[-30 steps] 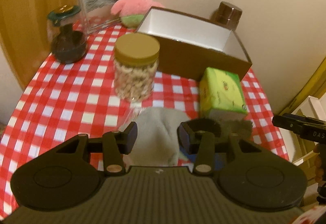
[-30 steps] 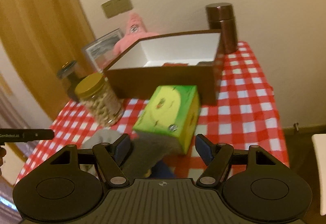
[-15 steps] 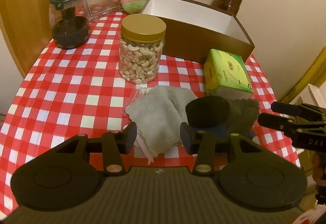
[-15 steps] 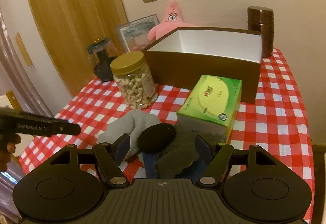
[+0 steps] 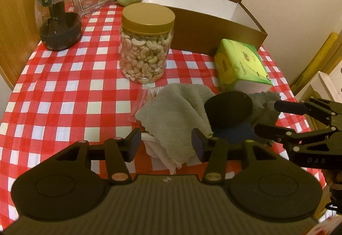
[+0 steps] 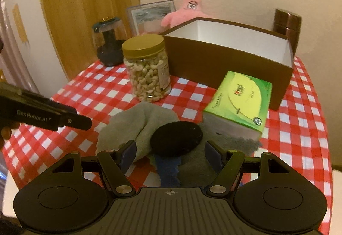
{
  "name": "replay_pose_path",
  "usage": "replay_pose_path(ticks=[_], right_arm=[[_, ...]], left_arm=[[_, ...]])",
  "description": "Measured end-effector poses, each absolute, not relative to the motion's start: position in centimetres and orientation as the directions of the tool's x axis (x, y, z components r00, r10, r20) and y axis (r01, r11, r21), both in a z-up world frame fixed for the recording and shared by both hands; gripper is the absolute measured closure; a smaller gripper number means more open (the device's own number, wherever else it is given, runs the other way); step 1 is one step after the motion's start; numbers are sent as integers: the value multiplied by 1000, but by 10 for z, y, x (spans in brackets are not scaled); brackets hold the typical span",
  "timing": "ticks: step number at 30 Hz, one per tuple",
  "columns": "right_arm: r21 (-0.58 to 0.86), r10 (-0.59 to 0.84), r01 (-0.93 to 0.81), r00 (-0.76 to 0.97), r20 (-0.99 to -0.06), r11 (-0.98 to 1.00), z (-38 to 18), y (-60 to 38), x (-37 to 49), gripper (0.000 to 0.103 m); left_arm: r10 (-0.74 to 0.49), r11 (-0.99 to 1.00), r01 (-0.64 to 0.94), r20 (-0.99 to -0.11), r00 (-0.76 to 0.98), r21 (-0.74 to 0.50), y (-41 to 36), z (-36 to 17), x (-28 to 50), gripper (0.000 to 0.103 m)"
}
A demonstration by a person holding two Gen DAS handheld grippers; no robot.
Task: Organize soft objects
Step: 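Grasp the black round sponge with the right gripper while the left gripper approaches the light grey towel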
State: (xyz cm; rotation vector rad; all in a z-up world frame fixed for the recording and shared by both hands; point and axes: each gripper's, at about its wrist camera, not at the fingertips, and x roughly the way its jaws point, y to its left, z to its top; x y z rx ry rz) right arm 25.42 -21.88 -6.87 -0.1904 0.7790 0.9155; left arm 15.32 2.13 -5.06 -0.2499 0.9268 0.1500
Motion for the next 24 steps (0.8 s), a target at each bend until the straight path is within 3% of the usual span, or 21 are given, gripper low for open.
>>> replay_pose_path(ticks=[8, 24], right_arm=[[5, 593, -836, 386, -707, 549, -86, -193, 260, 19], [-128, 541, -893, 369, -755, 431, -121, -153, 279, 18]], left_arm=[[-6, 961, -221, -811, 585, -166, 39, -65, 159, 53], [-45, 962, -204, -840, 541, -183, 55, -90, 179, 53]])
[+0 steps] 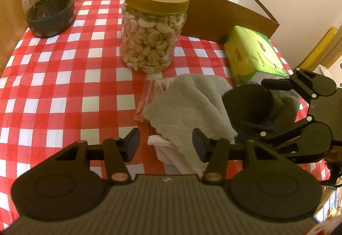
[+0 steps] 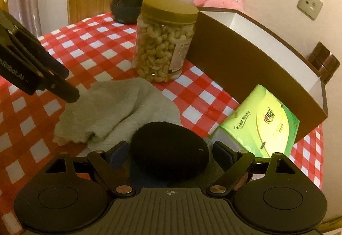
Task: Organize soft objects
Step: 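Grasp the black round sponge with the right gripper while the left gripper approaches the light grey towel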
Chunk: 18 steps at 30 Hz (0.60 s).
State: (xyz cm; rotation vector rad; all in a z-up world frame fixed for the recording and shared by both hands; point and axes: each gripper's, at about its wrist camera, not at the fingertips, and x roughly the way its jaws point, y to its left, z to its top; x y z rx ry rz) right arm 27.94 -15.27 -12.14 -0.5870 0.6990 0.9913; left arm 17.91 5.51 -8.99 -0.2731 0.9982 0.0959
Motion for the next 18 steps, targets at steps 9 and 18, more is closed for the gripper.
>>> replay_pose_path(ticks=[9, 18], right_arm=[[-117, 554, -904, 350, -755, 412, -125, -156, 282, 30], [29, 595, -836, 364, -717, 547, -102, -183, 298, 71]], left_arm=[[-72, 961, -185, -837, 543, -203, 53, -91, 188, 52], [-112, 962, -151, -829, 548, -229, 43, -91, 202, 48]])
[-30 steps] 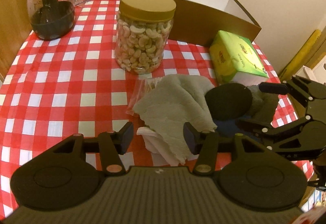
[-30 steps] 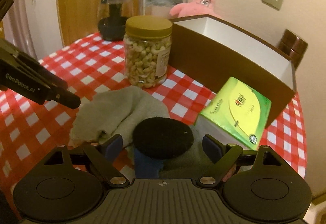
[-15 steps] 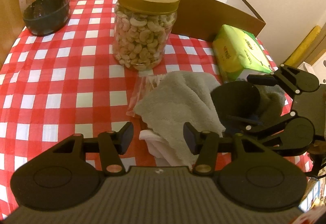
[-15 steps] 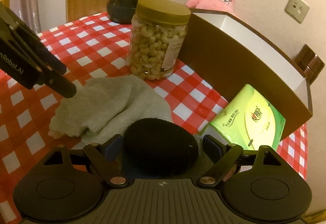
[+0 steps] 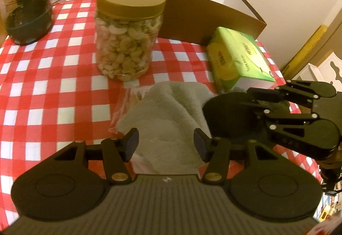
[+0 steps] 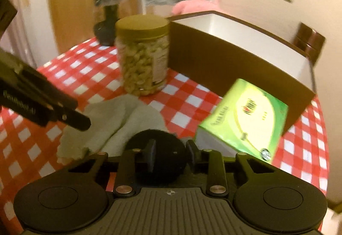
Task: Organize soft objects
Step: 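Grasp the black round sponge with the right gripper while the left gripper approaches the light grey towel, then close the left gripper on the light grey towel while the right gripper holds the sponge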
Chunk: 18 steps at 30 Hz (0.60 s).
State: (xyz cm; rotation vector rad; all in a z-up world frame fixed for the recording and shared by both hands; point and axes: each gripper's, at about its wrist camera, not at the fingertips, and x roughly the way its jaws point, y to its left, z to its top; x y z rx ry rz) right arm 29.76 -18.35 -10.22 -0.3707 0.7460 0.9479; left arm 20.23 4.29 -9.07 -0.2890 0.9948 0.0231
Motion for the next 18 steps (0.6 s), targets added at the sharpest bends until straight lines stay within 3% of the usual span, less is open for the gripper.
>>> replay_pose_path(ticks=[1, 3, 5, 18], right_arm=[[40, 592, -828, 365, -719, 559, -101, -186, 299, 69], [62, 594, -821, 357, -721, 568, -98, -189, 300, 53], [59, 613, -827, 364, -701, 560, -93, -192, 294, 21], [-162, 556, -914, 359, -749, 372, -126, -162, 270, 20]], left_arm=[[-116, 962, -146, -829, 548, -231, 41, -91, 204, 48], [-119, 964, -137, -830, 544, -227, 37, -93, 210, 48], [-122, 966, -127, -833, 540, -225, 34, -94, 214, 48], [-95, 964, -160, -840, 534, -211, 40, -95, 211, 47]])
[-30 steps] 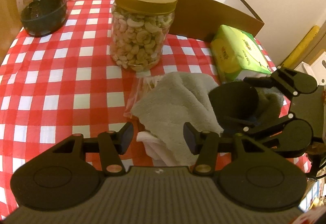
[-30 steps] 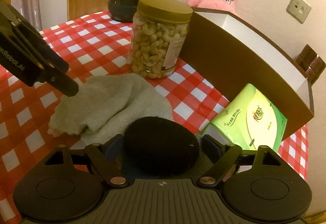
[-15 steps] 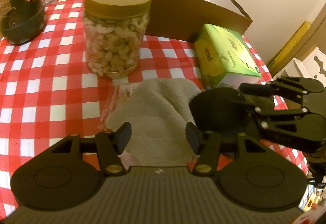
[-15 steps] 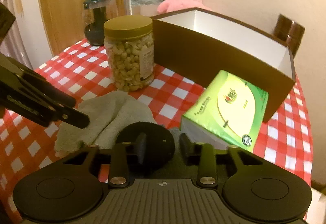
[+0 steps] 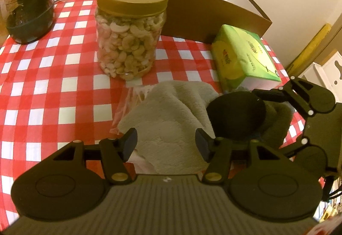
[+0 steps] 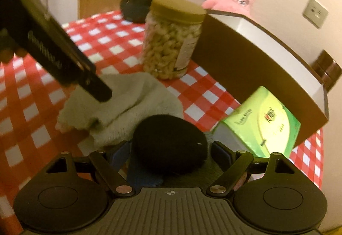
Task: Organize soft objects
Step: 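Close the left gripper on the light grey towel while the right gripper holds the sponge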
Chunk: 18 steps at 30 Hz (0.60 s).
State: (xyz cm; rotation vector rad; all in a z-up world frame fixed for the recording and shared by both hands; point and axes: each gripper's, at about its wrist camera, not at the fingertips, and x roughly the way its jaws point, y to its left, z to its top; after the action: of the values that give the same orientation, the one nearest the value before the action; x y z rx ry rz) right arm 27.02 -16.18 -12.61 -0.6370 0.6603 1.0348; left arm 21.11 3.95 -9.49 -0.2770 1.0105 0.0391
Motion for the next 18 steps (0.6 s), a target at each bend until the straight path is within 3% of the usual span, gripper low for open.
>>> replay_pose_path(ticks=[1, 3, 5, 14, 18], right_arm=[[-174, 555, -915, 363, -748, 364, -128, -162, 269, 20], [-180, 562, -915, 368, -741, 361, -130, -162, 269, 34], [-153, 572, -912, 361, -737, 380, -127, -167, 273, 36], [74, 626, -802, 402, -668, 593, -95, -208, 297, 37], [155, 630, -739, 421, -653, 656, -85, -229, 303, 37]], left_arm=[[-93, 964, -163, -840, 534, -211, 40, -95, 211, 47], [-94, 962, -168, -841, 533, -215, 40, -95, 211, 47], [-97, 962, -167, -840, 534, -217, 40, -95, 211, 46], [-123, 965, -135, -840, 528, -226, 26, -97, 221, 39], [-127, 971, -111, -851, 510, -211, 11, -104, 230, 44]])
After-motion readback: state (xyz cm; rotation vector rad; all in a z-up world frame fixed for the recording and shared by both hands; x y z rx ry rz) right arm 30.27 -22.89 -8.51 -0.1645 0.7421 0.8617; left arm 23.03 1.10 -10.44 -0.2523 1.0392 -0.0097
